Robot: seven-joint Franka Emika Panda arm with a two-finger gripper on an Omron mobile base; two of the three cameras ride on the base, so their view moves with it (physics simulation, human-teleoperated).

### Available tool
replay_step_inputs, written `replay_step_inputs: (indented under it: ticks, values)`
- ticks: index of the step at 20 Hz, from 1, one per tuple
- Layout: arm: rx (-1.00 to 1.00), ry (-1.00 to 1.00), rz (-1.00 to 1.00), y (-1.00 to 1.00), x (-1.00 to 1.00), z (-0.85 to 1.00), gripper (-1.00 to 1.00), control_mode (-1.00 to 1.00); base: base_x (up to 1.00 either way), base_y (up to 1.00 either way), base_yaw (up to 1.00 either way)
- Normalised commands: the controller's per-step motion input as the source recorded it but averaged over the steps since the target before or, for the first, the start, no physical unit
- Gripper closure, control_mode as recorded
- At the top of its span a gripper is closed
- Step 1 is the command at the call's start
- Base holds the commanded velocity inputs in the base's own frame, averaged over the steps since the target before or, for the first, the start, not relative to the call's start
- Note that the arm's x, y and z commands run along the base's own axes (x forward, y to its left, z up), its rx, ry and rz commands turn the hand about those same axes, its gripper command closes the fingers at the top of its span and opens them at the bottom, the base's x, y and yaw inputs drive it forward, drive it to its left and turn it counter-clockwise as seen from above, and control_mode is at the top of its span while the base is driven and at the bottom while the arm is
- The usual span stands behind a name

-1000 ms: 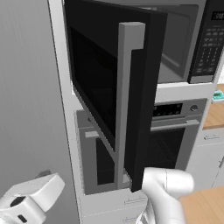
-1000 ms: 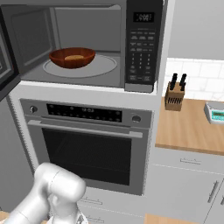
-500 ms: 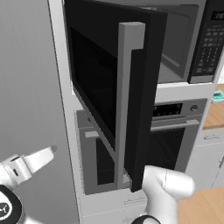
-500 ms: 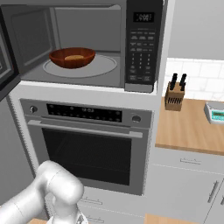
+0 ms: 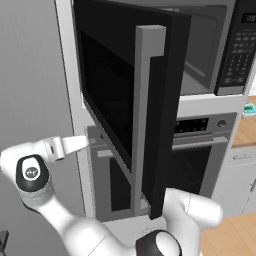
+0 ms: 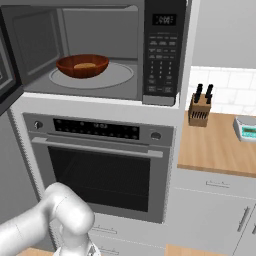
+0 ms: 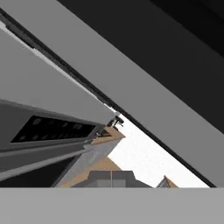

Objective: Open the microwave, place the bowl with waffle inside the microwave, then close the microwave door and turn it on.

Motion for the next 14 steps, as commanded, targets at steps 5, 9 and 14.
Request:
replay_step_inputs:
  ticks: [5,9,14]
  values:
    - [0.11,-0.03,-0.13,-1.00,0.59,0.25,1.00,-1.00,0.00,0.00,0.00]
    - [0.16,-0.14,-0.06,-1.00,0.37,0.40,1.00,-1.00,0.00,0.00,0.00]
    - [0.15,-0.21,-0.01,-1.00,0.04,0.31,1.00,-1.00,0.00,0.00,0.00]
